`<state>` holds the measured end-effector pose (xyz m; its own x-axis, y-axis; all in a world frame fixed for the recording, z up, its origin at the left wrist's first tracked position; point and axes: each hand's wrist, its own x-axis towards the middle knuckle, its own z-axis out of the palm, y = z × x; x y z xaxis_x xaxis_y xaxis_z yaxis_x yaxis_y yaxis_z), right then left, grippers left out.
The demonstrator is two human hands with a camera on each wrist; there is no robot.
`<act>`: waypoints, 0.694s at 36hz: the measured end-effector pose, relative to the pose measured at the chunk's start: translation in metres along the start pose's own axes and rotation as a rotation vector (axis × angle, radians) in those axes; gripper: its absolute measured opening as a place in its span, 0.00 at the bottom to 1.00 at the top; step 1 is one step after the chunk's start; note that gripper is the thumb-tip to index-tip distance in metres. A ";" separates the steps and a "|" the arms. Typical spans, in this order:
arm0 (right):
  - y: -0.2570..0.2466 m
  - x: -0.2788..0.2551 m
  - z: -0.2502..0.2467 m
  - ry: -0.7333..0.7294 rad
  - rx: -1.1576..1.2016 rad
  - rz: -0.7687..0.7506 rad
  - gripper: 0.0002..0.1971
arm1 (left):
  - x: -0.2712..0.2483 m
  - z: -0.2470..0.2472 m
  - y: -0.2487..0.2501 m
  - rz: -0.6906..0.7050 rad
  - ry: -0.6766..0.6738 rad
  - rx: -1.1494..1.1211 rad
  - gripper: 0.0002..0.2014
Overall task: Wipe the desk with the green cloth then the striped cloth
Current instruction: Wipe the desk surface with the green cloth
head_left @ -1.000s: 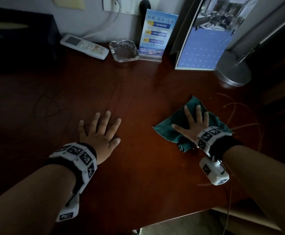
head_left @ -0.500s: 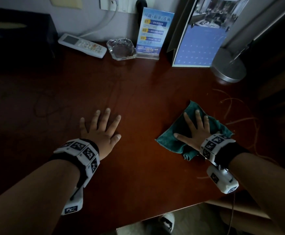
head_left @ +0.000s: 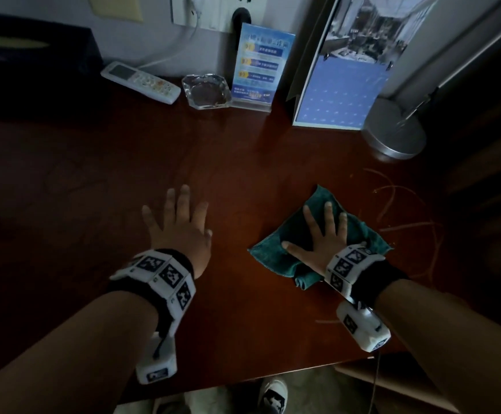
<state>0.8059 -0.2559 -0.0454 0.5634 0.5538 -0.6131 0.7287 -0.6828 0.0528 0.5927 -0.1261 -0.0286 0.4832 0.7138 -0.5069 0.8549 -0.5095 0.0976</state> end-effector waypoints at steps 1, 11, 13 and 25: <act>0.002 -0.003 0.000 0.001 -0.012 -0.015 0.46 | -0.002 0.005 0.009 0.016 -0.010 -0.009 0.28; 0.024 -0.020 0.007 -0.020 -0.096 -0.146 0.47 | -0.003 0.029 0.035 -0.029 -0.144 -0.060 0.29; 0.023 -0.019 0.003 -0.018 -0.108 -0.155 0.46 | -0.002 0.029 0.035 -0.045 -0.159 -0.056 0.29; -0.038 -0.014 0.025 0.222 0.084 -0.173 0.34 | -0.002 0.029 0.035 -0.056 -0.154 -0.068 0.29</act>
<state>0.7605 -0.2495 -0.0588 0.5119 0.7500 -0.4189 0.7916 -0.6012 -0.1089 0.6166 -0.1597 -0.0492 0.4048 0.6553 -0.6378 0.8929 -0.4337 0.1211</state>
